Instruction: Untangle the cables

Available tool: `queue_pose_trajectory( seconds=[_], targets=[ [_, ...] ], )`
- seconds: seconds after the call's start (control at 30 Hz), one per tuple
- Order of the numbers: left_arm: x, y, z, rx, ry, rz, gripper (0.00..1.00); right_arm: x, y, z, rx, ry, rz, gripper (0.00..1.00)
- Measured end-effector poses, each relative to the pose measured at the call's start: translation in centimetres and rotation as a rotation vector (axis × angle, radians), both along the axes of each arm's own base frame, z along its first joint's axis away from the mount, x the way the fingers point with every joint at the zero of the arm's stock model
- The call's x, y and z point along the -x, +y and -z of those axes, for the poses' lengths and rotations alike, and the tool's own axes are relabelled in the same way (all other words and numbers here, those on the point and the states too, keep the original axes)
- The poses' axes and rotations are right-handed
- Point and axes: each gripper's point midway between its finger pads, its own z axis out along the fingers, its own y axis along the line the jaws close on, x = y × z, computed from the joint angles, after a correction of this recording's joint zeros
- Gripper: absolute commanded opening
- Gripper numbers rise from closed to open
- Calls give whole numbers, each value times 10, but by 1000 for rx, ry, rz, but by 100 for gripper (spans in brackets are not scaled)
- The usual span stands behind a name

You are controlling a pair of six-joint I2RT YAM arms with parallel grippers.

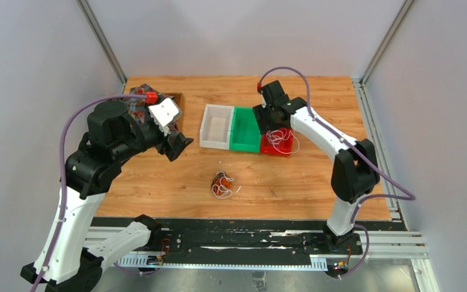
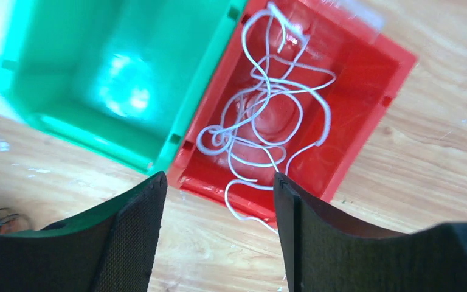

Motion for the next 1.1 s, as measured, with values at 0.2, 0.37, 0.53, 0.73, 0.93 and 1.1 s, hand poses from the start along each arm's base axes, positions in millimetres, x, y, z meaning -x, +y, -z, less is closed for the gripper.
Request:
queue_pose_trajectory(
  seconds=[0.2, 0.37, 0.53, 0.73, 0.93, 1.1],
  targets=[
    [1, -2, 0, 4, 2, 12, 89, 3, 0, -73, -136, -137, 31, 68],
    [2, -3, 0, 5, 3, 18, 89, 8, -43, -72, -165, -142, 156, 68],
    [3, -3, 0, 6, 4, 21, 89, 34, -79, -40, -147, -67, 230, 56],
    [4, -6, 2, 8, 14, 37, 89, 50, -79, -36, -164, -52, 205, 30],
    [4, -6, 3, 8, 15, 37, 90, 39, -71, -19, -153, -10, 175, 15],
    [4, -5, 2, 8, 12, 37, 89, 24, -65, -10, -134, 17, 153, 1]
  ],
)
